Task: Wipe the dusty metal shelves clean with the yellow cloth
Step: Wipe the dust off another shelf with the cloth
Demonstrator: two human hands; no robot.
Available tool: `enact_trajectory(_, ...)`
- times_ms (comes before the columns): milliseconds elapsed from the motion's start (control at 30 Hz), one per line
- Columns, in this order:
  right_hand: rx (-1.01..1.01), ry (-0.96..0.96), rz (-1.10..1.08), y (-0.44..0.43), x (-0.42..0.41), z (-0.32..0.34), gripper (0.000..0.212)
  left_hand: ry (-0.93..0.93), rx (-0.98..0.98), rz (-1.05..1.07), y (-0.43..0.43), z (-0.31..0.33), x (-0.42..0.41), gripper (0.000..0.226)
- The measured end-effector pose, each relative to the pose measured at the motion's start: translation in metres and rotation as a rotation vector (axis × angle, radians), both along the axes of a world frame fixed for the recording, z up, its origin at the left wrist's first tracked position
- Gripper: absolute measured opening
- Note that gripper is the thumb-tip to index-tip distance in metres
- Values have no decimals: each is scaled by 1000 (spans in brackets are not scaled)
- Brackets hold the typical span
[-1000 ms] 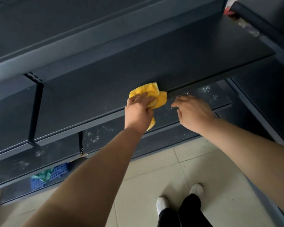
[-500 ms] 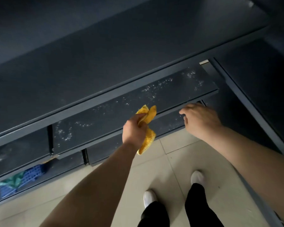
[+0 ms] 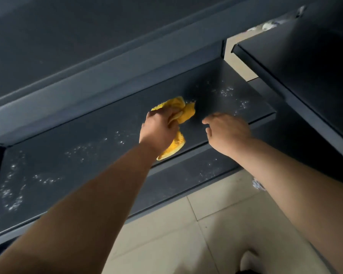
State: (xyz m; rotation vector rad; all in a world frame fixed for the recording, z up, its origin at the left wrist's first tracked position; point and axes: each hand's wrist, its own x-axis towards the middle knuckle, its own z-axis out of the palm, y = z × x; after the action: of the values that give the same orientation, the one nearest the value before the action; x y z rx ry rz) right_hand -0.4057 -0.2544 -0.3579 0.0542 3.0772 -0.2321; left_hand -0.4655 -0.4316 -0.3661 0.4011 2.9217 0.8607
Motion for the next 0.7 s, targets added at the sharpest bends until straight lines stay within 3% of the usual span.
enact_trajectory(133, 59, 48, 53, 15, -15, -39, 35, -82, -345, -276, -7, -49, -19, 48)
enact_trajectory(367, 87, 390, 83, 30, -20, -97, 24, 177, -388, -373, -15, -81, -18, 62)
enact_trajectory(533, 54, 412, 142, 39, -26, -92, 31, 145, -471, -417, 7, -77, -48, 56)
enact_trajectory(633, -60, 448, 53, 53, -22, -92, 26, 132, -484, -332, 37, -79, -70, 54)
enact_trajectory(700, -33, 500, -47, 69, -18, -94, 25, 135, -519, -274, 56, -81, -83, 56)
